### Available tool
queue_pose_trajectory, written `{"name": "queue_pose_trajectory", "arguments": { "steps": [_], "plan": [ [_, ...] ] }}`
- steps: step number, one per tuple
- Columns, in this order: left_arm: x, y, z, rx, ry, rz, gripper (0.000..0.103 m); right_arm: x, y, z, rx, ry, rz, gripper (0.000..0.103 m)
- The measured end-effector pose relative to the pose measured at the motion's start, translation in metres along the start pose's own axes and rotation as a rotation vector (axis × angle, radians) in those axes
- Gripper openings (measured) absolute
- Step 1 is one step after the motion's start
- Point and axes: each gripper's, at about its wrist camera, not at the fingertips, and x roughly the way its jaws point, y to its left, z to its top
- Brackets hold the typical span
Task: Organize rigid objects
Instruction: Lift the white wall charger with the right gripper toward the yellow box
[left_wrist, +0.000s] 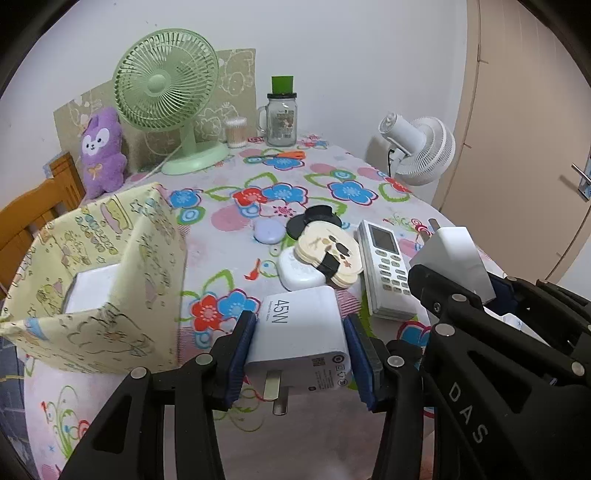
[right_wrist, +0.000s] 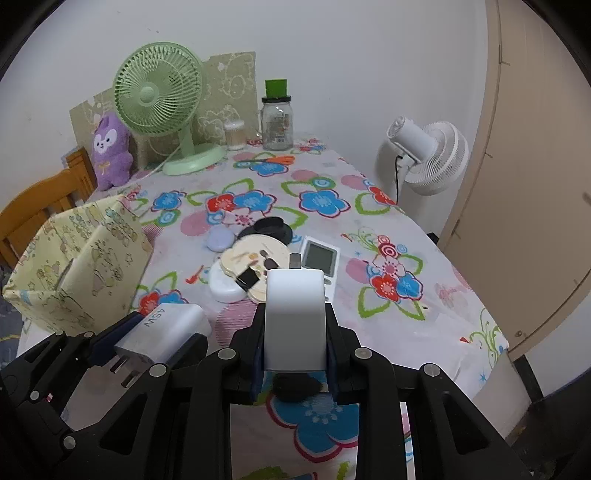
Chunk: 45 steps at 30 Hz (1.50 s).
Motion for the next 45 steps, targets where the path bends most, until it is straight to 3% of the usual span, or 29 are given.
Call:
{"name": "queue_pose_trajectory", "arguments": {
  "steps": [28, 45],
  "plan": [
    [-0.037, 0.039, 0.030, -0.005, -0.067, 0.049, 0.050, -0.031, 0.040, 0.035, -0.026, -0.063, 0.024, 0.029],
    [-0.033, 0.068, 0.049, -0.018, -0.042, 0.026, 0.050, -0.028, 0.070, 0.060, -0.064, -0.073, 0.009, 0.029]
  ]
}}
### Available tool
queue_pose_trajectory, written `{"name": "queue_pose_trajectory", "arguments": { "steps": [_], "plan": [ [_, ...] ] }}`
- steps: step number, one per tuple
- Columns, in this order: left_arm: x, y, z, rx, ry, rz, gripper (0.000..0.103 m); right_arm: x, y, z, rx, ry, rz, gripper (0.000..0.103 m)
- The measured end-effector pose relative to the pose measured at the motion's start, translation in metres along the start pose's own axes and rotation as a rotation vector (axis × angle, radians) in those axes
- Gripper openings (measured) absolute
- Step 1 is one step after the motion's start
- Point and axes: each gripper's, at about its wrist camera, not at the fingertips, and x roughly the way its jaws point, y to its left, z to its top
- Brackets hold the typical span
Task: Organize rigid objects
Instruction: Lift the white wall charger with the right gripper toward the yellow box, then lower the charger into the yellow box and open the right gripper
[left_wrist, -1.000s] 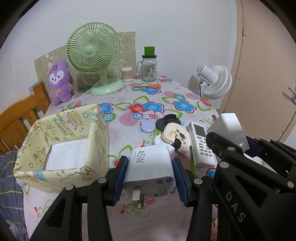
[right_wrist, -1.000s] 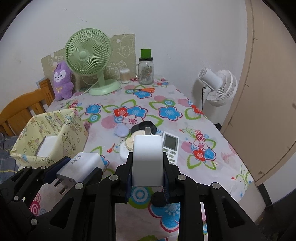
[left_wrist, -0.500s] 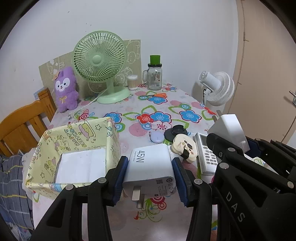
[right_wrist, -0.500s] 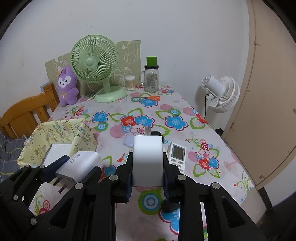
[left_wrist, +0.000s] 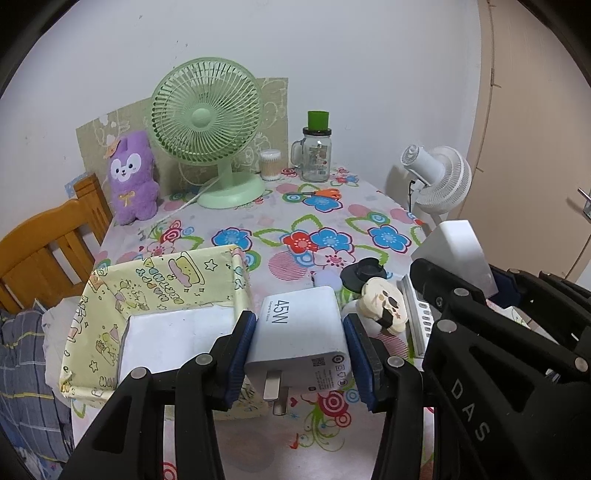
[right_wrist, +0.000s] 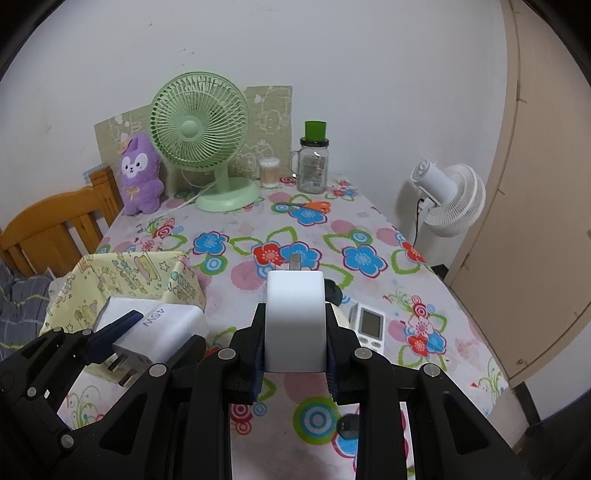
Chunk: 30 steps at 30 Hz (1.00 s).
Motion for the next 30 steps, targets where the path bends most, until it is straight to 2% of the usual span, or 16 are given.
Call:
{"name": "queue_pose_trajectory", "arguments": {
  "steps": [8, 13, 18, 23, 27, 30],
  "plan": [
    [0.008, 0.018, 0.007, -0.020, 0.036, -0.010, 0.050, 0.013, 0.019, 0.013, -0.041, 0.046, 0.011, 0.029],
    [0.009, 0.030, 0.009, -0.035, 0.041, 0.009, 0.050, 0.020, 0.029, 0.018, -0.064, 0.071, 0.042, 0.029],
    [0.009, 0.044, 0.011, -0.061, 0.052, 0.013, 0.050, 0.022, 0.044, 0.023, -0.101, 0.069, 0.053, 0.029],
    [0.008, 0.054, 0.013, -0.068, 0.055, 0.023, 0.050, 0.025, 0.057, 0.029, -0.122, 0.094, 0.099, 0.029],
    [0.011, 0.065, 0.015, -0.072, 0.087, 0.003, 0.050, 0.031, 0.068, 0.034, -0.142, 0.116, 0.122, 0.029],
    [0.010, 0.071, 0.017, -0.065, 0.081, 0.029, 0.050, 0.036, 0.076, 0.037, -0.153, 0.136, 0.145, 0.029]
  ]
}}
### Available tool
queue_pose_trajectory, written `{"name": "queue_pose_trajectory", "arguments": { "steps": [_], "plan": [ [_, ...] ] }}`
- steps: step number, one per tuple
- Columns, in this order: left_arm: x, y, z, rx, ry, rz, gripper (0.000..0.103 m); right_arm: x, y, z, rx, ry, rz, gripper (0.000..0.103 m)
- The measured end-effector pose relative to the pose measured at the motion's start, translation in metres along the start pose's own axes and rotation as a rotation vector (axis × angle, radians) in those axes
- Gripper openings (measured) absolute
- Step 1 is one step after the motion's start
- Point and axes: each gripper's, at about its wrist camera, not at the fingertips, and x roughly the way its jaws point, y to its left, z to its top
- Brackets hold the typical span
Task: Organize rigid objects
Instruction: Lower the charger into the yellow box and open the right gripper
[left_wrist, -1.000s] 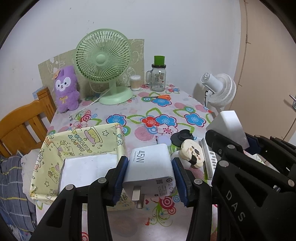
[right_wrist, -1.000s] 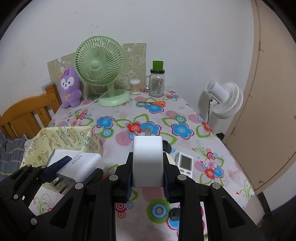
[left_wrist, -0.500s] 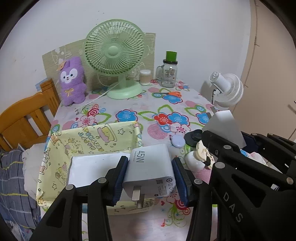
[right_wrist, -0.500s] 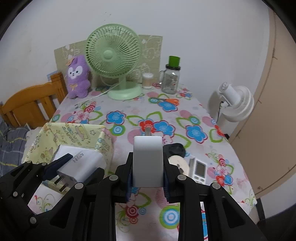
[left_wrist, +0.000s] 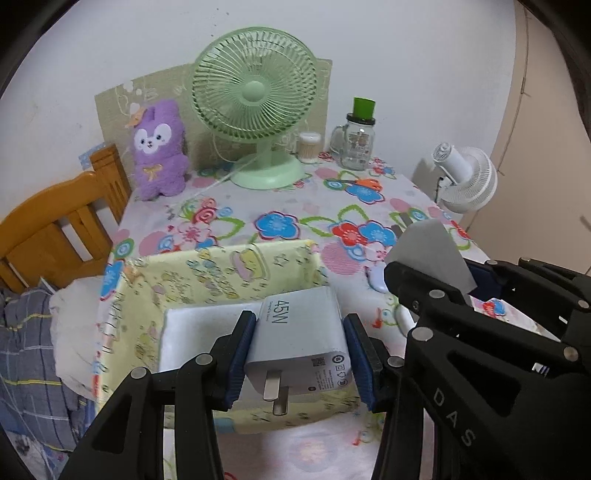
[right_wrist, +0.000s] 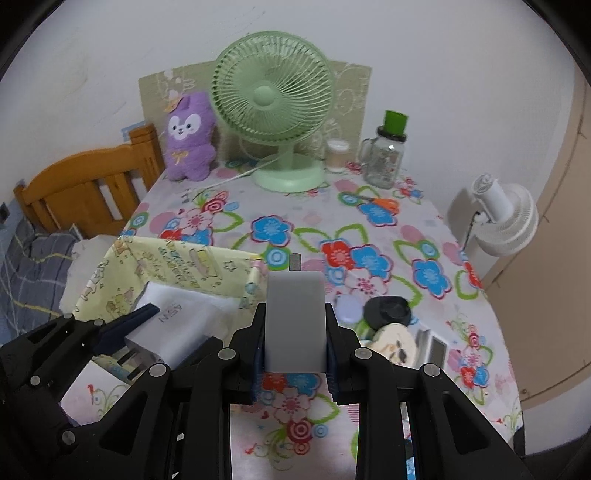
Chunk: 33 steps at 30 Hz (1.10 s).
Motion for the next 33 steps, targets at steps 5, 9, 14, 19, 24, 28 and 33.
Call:
{"name": "queue_pose_trajectory", "arguments": {
  "steps": [5, 9, 14, 19, 24, 28, 33],
  "plan": [
    [0.006, 0.015, 0.002, -0.011, 0.034, -0.013, 0.050, 0.006, 0.014, 0.007, -0.036, 0.000, -0.001, 0.029],
    [0.009, 0.024, 0.001, -0.016, 0.047, 0.017, 0.050, 0.016, 0.024, 0.011, -0.054, 0.024, 0.021, 0.029],
    [0.016, 0.040, -0.001, -0.044, 0.077, 0.014, 0.050, 0.024, 0.039, 0.014, -0.093, 0.018, 0.012, 0.029],
    [0.025, 0.052, -0.002, -0.052, 0.097, 0.043, 0.050, 0.038, 0.052, 0.020, -0.134, 0.035, 0.018, 0.029],
    [0.040, 0.061, -0.002, -0.060, 0.144, 0.030, 0.050, 0.057, 0.058, 0.021, -0.143, 0.082, 0.040, 0.029],
    [0.051, 0.064, -0.004, -0.059, 0.177, 0.027, 0.050, 0.072, 0.061, 0.021, -0.148, 0.128, 0.069, 0.029],
    [0.064, 0.068, -0.005, -0.066, 0.217, 0.016, 0.050, 0.089, 0.063, 0.020, -0.147, 0.173, 0.090, 0.029]
  ]
}}
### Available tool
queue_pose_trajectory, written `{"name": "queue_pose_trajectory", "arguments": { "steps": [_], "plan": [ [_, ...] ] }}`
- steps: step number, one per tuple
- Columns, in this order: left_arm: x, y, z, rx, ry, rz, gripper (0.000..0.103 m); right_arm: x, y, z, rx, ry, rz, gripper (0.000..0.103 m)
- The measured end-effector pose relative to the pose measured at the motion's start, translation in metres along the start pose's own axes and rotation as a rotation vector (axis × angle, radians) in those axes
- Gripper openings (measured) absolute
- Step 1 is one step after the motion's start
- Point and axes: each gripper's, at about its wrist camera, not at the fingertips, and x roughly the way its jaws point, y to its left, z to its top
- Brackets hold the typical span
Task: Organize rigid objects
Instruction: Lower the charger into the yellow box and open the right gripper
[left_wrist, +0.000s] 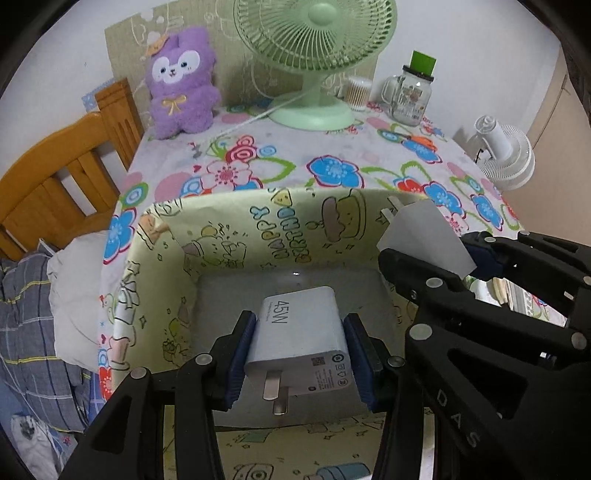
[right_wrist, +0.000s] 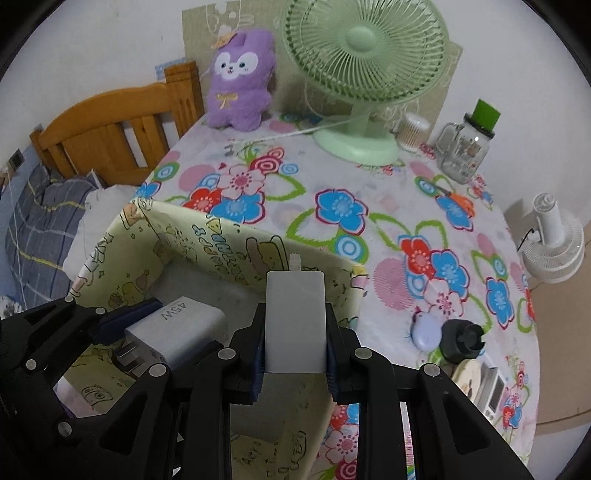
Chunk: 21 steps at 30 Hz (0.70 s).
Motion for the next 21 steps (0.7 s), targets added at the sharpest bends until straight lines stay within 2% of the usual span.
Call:
{"name": "queue_pose_trajectory", "arguments": {
  "steps": [8, 12, 14, 21],
  "plan": [
    [0.019, 0.007, -0.001, -0.021, 0.064, 0.017, 0.051, 0.015, 0.002, 0.000, -0.012, 0.049, 0.027, 0.029],
    [0.018, 0.008, -0.001, -0.025, 0.052, 0.037, 0.054, 0.015, 0.003, 0.001, -0.014, 0.036, 0.028, 0.030],
    [0.016, 0.007, -0.001, -0.022, 0.036, 0.064, 0.060, 0.014, 0.003, 0.001, -0.017, 0.031, 0.025, 0.031],
    [0.007, 0.006, -0.001, -0.029, 0.031, 0.036, 0.075, 0.007, 0.003, 0.001, -0.022, 0.038, 0.060, 0.043]
  ]
}}
